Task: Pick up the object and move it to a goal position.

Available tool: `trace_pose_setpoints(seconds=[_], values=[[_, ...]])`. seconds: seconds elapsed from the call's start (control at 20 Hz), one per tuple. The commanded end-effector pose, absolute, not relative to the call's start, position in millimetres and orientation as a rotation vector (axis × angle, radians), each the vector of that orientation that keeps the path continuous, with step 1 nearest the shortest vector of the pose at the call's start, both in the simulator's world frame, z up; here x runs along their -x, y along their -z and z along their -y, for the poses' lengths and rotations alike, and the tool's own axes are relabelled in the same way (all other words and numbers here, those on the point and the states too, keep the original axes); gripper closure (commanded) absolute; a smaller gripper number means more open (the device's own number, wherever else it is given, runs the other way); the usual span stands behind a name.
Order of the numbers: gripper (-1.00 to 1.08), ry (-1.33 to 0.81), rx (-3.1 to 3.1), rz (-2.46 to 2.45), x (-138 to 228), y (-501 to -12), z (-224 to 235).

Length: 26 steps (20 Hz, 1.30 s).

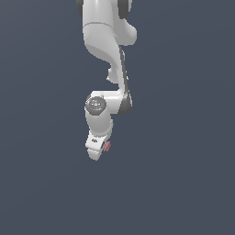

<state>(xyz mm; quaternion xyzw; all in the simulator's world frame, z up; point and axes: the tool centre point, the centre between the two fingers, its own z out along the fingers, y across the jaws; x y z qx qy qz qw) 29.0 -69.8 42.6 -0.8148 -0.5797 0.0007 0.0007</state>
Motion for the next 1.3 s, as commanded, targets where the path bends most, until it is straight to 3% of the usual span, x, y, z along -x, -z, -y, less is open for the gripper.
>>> trace_pose_setpoints(seconds=[0.0,0.05,0.75,1.25], values=[[-0.92,0.0,2.56,1.821,-30.2,-41.3,69.9],[1.08,0.0,2.56,1.821,-30.2,-41.3,69.9],[1.08,0.0,2.56,1.821,-29.0,-44.5,68.3],[1.08,-0.001,2.56,1.822,-12.7,-80.2,48.4]])
